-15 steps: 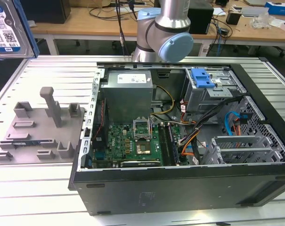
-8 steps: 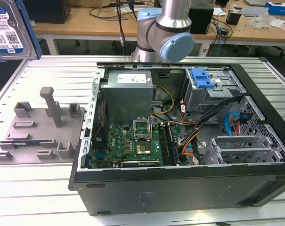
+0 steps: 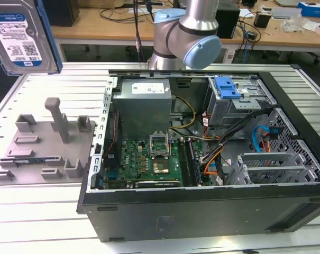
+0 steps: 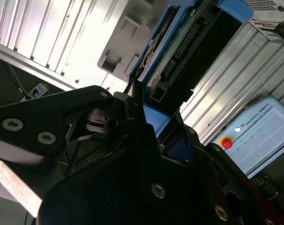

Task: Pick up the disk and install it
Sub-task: 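Pick up the disk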

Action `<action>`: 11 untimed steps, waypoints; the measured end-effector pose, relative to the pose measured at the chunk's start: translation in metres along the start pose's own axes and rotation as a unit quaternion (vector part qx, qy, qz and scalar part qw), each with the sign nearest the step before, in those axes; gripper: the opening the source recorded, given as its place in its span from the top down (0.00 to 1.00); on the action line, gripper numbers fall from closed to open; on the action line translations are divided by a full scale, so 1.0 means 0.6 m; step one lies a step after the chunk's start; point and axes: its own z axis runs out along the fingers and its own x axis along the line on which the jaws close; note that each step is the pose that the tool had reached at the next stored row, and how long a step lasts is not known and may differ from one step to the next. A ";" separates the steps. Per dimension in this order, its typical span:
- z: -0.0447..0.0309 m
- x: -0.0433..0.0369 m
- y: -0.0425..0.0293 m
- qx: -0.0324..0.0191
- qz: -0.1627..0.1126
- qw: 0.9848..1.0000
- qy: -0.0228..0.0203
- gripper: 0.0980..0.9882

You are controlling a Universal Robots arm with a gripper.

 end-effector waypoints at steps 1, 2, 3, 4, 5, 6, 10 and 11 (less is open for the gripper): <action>0.000 0.006 -0.009 0.000 0.000 1.000 0.000 0.70; 0.001 0.011 -0.016 0.000 0.000 1.000 0.000 0.70; 0.001 0.017 -0.025 0.000 0.000 1.000 0.000 0.70; 0.001 0.022 -0.033 0.000 0.000 1.000 0.000 0.70; 0.002 0.026 -0.040 0.000 0.000 1.000 0.000 0.70; 0.002 0.031 -0.049 0.000 0.000 1.000 0.000 0.70; 0.003 0.051 -0.082 0.000 0.000 1.000 0.000 0.70; 0.004 0.057 -0.092 0.000 0.000 1.000 0.000 0.70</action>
